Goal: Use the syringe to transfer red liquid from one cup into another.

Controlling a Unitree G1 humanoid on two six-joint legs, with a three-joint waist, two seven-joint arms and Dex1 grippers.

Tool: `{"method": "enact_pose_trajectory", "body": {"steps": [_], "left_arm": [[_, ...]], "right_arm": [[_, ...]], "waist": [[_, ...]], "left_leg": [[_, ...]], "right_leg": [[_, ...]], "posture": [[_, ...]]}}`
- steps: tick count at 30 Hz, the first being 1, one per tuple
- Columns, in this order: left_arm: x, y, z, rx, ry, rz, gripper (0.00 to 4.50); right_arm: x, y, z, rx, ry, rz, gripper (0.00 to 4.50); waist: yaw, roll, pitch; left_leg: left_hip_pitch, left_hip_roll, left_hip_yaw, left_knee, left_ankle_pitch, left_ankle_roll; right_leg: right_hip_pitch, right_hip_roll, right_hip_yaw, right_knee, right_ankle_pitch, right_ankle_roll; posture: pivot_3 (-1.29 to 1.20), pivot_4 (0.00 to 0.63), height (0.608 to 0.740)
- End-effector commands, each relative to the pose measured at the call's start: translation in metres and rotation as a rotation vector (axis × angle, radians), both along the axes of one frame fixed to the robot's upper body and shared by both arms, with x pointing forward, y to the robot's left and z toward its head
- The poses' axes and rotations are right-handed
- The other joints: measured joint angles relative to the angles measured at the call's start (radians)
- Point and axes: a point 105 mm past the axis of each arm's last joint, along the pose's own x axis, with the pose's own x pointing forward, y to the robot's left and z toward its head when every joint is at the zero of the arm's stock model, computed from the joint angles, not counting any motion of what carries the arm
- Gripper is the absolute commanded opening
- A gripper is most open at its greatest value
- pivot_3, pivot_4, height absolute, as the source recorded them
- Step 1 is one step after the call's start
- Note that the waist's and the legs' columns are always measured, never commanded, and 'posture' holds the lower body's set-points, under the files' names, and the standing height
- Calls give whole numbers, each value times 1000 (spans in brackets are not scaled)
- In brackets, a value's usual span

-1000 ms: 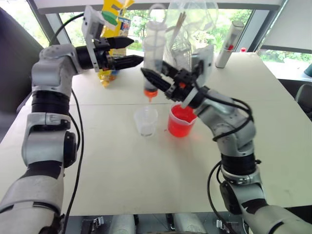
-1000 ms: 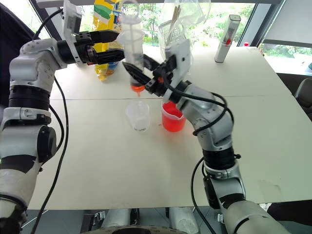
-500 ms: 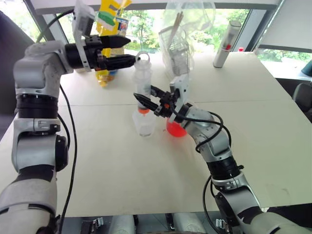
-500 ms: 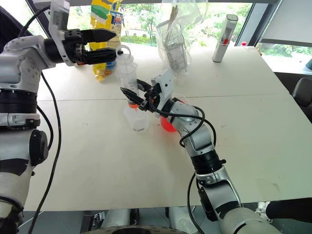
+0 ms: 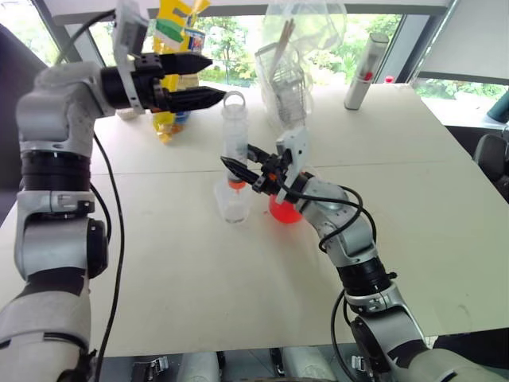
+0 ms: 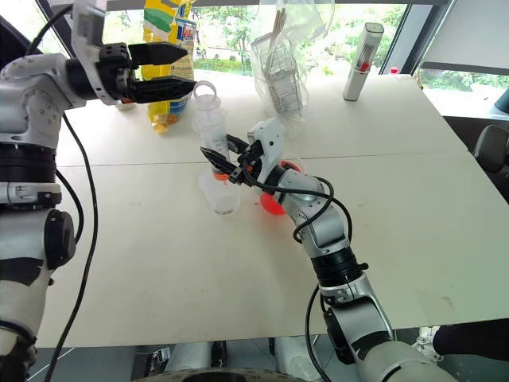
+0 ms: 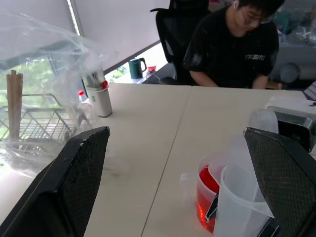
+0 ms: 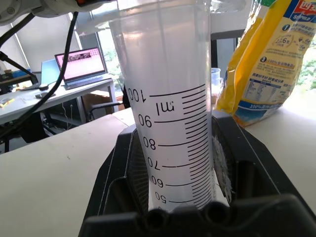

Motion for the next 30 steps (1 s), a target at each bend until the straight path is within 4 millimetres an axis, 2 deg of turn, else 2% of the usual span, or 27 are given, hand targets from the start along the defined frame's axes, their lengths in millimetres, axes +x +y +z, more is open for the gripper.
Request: {"method": "enact_pose_trajectory", "body": {"steps": [1, 4, 6, 10, 16, 24, 27, 28, 30], "left_arm": [[-4, 9, 27, -26, -95, 27, 4475], [-9, 8, 36, -75, -84, -2, 4475], [-14, 4, 34, -79, -62, -44, 4475], [-26, -6, 15, -25, -4, -112, 4475], [-30, -11, -6, 27, 57, -130, 4475], [-25, -17, -15, 21, 77, -118, 4475], [-24, -18, -15, 11, 83, -121, 3733], [-24, -19, -16, 13, 84, -122, 3332], [-24, -21, -19, 16, 90, -130, 2258]], "right_arm": [[-2, 2, 11, 24, -40, 12, 1400], [-1, 2, 10, 20, -37, 13, 1400], [-1, 2, 9, 16, -35, 13, 1400], [0, 2, 8, 12, -33, 12, 1400], [2, 1, 6, 6, -27, 9, 1400], [0, 3, 4, 0, -23, 12, 1400], [0, 3, 3, -3, -24, 12, 1400], [0, 3, 3, -4, -24, 12, 1400], [0, 3, 3, -6, -25, 12, 1400]], "waist": [[1, 0, 0], [1, 0, 0], [1, 0, 0], [-1, 0, 0], [0, 0, 0], [0, 0, 0], [0, 0, 0], [0, 0, 0], [0, 0, 0]], "left_leg": [[0, 0, 0, 0, 0, 0], [0, 0, 0, 0, 0, 0], [0, 0, 0, 0, 0, 0], [0, 0, 0, 0, 0, 0], [1, 0, 0, 0, 0, 0], [1, 0, 0, 0, 0, 0], [1, 0, 0, 0, 0, 0], [1, 0, 0, 0, 0, 0], [1, 0, 0, 0, 0, 0]], "right_leg": [[0, 0, 0, 0, 0, 0], [0, 0, 0, 0, 0, 0], [0, 0, 0, 0, 0, 0], [0, -1, 0, 0, 0, 0], [0, 0, 0, 1, 0, 0], [0, -1, 1, 1, 0, 0], [0, -1, 1, 1, 0, 0], [0, -1, 1, 1, 0, 0], [0, -1, 1, 1, 0, 0]], "posture": [[0, 150, 739], [0, 150, 739], [0, 150, 739], [0, 150, 739], [0, 150, 739], [0, 150, 739], [0, 150, 739], [0, 150, 739], [0, 150, 739]]}}
